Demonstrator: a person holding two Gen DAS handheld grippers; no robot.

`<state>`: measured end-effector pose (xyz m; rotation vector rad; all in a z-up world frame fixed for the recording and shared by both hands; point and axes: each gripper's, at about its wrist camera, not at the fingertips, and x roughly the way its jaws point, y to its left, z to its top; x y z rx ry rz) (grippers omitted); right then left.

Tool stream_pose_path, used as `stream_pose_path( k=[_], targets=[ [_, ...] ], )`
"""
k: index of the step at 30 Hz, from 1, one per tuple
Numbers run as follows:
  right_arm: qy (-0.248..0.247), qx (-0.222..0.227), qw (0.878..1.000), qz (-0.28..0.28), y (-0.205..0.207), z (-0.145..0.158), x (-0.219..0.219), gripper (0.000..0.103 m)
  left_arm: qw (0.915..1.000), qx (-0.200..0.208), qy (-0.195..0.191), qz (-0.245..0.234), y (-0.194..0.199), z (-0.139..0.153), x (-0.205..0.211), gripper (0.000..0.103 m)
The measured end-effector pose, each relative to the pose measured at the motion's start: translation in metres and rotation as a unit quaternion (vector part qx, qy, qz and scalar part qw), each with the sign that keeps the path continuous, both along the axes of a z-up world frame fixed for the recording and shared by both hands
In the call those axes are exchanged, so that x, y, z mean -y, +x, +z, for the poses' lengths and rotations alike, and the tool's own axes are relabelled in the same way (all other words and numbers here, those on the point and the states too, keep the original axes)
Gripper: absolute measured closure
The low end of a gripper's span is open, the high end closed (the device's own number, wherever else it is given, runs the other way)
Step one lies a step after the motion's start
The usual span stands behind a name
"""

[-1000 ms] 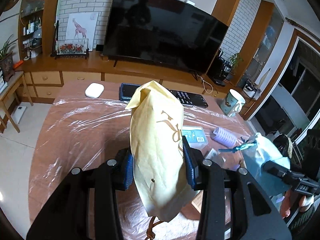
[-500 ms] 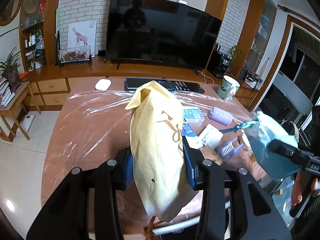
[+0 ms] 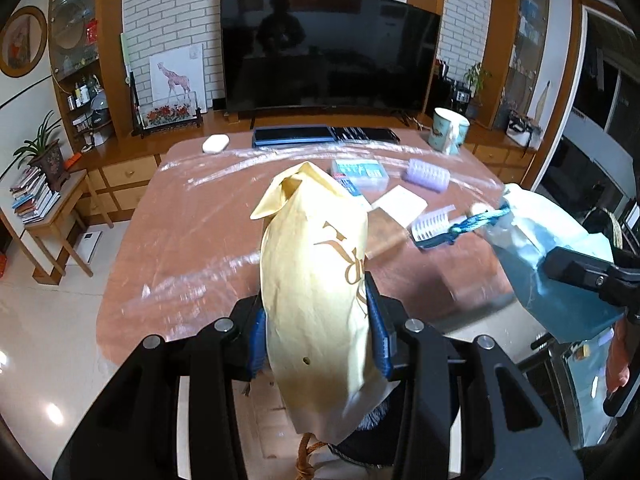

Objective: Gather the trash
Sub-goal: 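Carry the yellow paper bag and blue cloth bag over the black trash bin with both grippers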

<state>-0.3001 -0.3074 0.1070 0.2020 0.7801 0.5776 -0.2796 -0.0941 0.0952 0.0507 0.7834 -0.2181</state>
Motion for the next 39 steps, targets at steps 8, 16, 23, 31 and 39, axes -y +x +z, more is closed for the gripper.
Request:
stream_pose_path(
  k=[8,16,23,31,39],
  targets=[
    [-0.011,-0.019,1.0,0.006,-0.032,-0.015,0.006,0.043,0.9994,-0.018,0.022,-0.021,-0.032,-0.016,0.026,0.061],
    [-0.015,-0.04,0.999,0.005,-0.048,-0.029,0.013,0.043,0.9977,-0.035,0.039,-0.042,-0.049,-0.033,0.045,0.061],
    [-0.017,-0.06,0.998,0.004,-0.052,-0.043,0.014,0.043,0.9962,-0.05,0.045,-0.055,-0.054,-0.046,0.05,0.061],
    [-0.022,-0.086,0.996,0.011,-0.053,-0.061,0.006,0.043,0.9927,-0.083,0.04,-0.077,-0.057,-0.068,0.05,0.061],
    [-0.022,-0.115,0.993,0.006,-0.049,-0.082,0.002,0.043,0.99,-0.1,0.056,-0.082,-0.055,-0.085,0.051,0.061]
  ],
)
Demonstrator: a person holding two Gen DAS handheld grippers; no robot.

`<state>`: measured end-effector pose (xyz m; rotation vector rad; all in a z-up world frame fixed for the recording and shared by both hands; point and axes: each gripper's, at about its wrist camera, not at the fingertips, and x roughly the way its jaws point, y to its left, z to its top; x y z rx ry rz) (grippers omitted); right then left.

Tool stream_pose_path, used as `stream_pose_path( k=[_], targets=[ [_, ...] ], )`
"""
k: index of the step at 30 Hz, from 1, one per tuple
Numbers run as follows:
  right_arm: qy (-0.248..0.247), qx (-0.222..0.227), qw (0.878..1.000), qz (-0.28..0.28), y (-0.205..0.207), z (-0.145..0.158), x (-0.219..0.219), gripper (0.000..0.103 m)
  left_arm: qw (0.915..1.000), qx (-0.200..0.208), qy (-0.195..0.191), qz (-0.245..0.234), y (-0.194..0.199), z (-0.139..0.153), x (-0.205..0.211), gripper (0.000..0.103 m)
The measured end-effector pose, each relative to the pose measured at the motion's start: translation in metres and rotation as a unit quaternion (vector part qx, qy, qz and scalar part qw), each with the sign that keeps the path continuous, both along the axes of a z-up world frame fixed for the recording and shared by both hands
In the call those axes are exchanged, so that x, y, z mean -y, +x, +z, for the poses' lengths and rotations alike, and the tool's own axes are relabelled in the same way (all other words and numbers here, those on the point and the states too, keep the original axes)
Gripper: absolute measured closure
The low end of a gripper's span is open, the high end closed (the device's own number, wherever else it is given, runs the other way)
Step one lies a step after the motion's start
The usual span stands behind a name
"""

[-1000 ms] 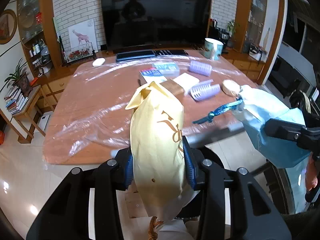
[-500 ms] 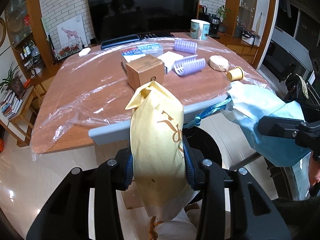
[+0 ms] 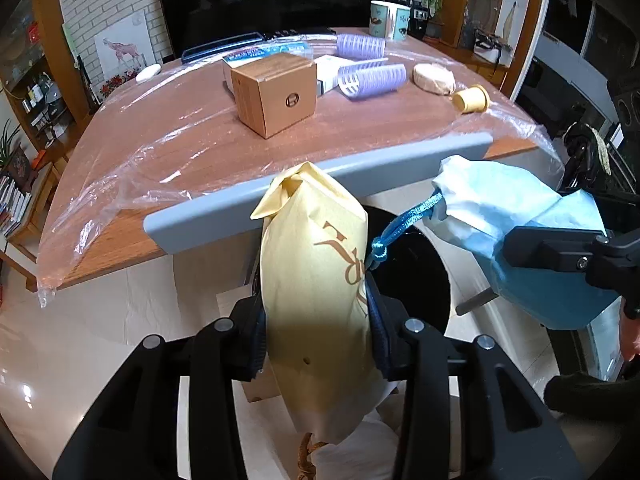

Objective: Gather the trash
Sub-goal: 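Carry the yellow paper bag and blue cloth bag over the black trash bin with both grippers, then open both grippers to drop the two bags into the trash bin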

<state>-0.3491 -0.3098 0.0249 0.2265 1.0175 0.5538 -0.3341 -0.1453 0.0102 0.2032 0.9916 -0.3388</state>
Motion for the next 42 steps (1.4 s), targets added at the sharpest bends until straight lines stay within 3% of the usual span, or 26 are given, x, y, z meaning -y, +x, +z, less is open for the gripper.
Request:
stream_pose_path(
  k=[12,42],
  targets=[
    [-0.009,-0.03,0.999,-0.014,0.007,-0.02,-0.002,0.043,0.9993,-0.007,0.036,-0.006,0.005,-0.015,0.002,0.061],
    [-0.031,-0.075,0.996,-0.045,0.036,-0.057,-0.018,0.043,0.9961,-0.045,0.074,-0.02,0.024,-0.057,0.011,0.061]
  ],
)
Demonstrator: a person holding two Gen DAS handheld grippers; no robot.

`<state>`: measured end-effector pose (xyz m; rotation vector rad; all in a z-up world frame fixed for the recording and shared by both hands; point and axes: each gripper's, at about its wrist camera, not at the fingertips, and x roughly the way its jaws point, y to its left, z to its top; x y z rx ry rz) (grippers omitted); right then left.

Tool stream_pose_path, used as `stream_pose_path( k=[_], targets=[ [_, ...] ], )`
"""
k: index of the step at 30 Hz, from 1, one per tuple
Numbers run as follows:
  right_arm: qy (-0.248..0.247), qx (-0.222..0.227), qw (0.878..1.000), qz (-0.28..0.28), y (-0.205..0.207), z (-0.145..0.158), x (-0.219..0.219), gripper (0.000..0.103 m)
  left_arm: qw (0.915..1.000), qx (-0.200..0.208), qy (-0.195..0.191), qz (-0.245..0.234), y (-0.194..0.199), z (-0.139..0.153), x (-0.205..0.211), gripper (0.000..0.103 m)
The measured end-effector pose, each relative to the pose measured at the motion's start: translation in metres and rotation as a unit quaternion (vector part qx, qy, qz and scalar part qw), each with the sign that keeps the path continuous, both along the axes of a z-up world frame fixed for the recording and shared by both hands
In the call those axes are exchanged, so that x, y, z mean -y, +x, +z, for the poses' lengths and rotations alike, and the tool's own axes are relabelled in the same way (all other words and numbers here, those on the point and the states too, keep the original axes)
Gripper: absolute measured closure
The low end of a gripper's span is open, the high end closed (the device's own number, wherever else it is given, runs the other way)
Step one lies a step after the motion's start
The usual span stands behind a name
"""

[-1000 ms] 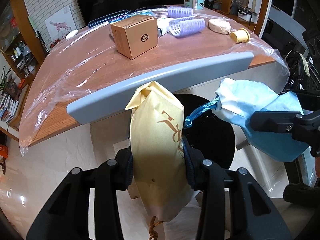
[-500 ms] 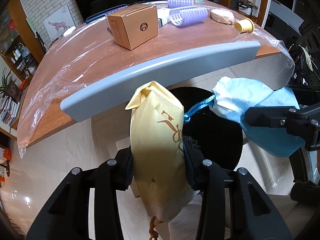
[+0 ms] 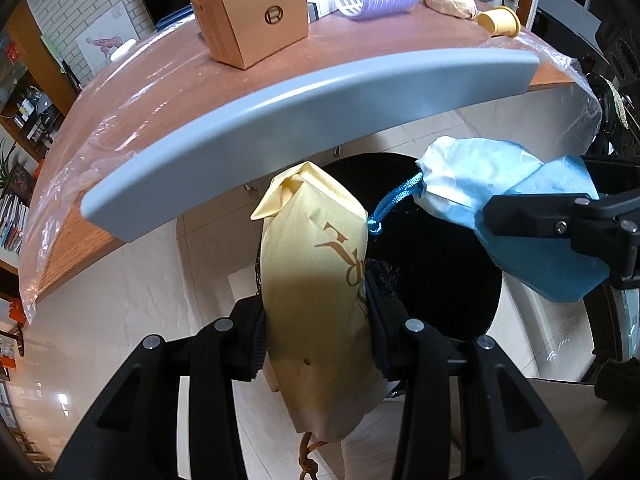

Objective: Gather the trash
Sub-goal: 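Open both grippers to drop the two bags into the trash bin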

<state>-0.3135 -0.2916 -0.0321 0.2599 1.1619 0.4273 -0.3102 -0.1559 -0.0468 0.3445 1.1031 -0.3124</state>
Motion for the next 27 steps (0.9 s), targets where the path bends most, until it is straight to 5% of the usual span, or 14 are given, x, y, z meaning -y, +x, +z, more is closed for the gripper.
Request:
stream_pose_path(
  k=[21,27],
  targets=[
    [-0.029,-0.028,0.999,0.008,0.02,-0.035,-0.014,0.043,0.9991,-0.038,0.016,-0.005,0.028,-0.032,0.011,0.061],
    [-0.034,-0.015,0.999,-0.004,0.017,-0.032,-0.008,0.024,0.9995,-0.027,0.01,-0.011,0.026,-0.031,0.007,0.029]
  ],
)
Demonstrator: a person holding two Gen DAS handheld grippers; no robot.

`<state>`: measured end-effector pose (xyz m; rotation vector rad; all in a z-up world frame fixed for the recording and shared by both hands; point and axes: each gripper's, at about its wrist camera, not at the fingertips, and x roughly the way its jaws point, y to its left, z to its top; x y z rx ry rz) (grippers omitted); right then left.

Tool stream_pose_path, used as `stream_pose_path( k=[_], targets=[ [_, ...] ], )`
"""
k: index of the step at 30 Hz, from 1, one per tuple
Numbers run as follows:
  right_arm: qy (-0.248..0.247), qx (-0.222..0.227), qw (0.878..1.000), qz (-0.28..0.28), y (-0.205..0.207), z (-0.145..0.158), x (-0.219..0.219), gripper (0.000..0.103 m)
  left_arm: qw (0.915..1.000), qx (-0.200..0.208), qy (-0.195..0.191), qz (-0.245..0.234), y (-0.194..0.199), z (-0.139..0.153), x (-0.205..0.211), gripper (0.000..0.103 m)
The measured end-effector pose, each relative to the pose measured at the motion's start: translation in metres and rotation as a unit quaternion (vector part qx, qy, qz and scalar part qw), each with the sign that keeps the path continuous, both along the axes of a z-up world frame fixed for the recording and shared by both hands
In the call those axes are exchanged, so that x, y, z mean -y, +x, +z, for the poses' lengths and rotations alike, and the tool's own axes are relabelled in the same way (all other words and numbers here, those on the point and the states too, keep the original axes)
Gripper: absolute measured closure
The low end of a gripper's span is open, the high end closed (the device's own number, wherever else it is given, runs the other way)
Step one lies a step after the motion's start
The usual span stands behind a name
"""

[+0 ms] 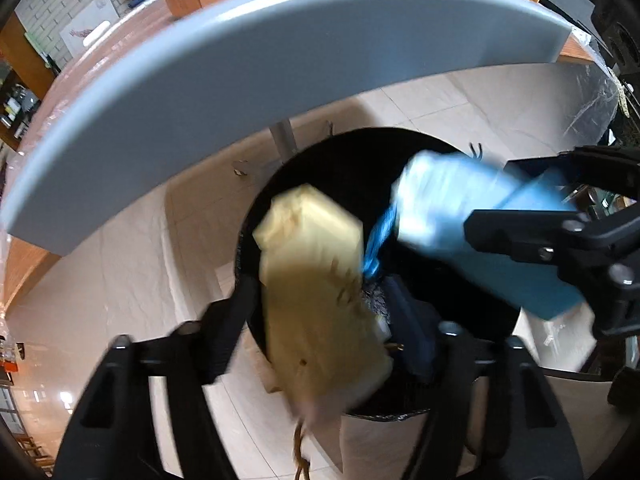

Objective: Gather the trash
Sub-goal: 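Open both grippers to drop the two bags into the trash bin, then grasp the cardboard box with the left gripper while the right gripper grasps the yellow cup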

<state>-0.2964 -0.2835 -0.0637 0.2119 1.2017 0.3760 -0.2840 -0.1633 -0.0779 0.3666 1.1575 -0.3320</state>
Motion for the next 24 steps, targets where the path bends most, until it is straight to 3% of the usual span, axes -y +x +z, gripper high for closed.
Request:
stream_pose_path(
  k=[7,11,13,15,18,21,24],
  targets=[
    [-0.013,0.03,0.999,-0.012,-0.013,0.025,0.02,0.021,0.9998,0.014,-0.009,0.015,-0.009,0.015,-0.014,0.029],
    [-0.044,0.092,0.995,-0.014,-0.035,0.064,0.034,0.021,0.9984,0.041,-0.038,0.009,-0.021,0.046,-0.023,0.029],
    [-0.069,0.135,0.988,-0.02,-0.046,0.085,0.038,0.013,0.9965,0.062,-0.056,0.002,-0.03,0.065,-0.027,0.029],
    [-0.104,0.182,0.977,-0.032,-0.051,0.107,0.047,0.008,0.9929,0.091,-0.077,-0.004,-0.035,0.089,-0.03,0.017],
    [-0.123,0.216,0.967,-0.058,-0.04,0.126,0.061,0.005,0.9846,0.145,-0.097,-0.005,-0.034,0.121,-0.031,0.004],
    [-0.125,0.223,0.963,-0.088,-0.023,0.132,0.072,0.004,0.9775,0.187,-0.098,0.006,-0.015,0.138,-0.035,0.003],
    [-0.125,0.216,0.962,-0.107,0.002,0.128,0.083,0.004,0.9755,0.198,-0.094,0.017,0.013,0.15,-0.033,0.003]
  ],
)
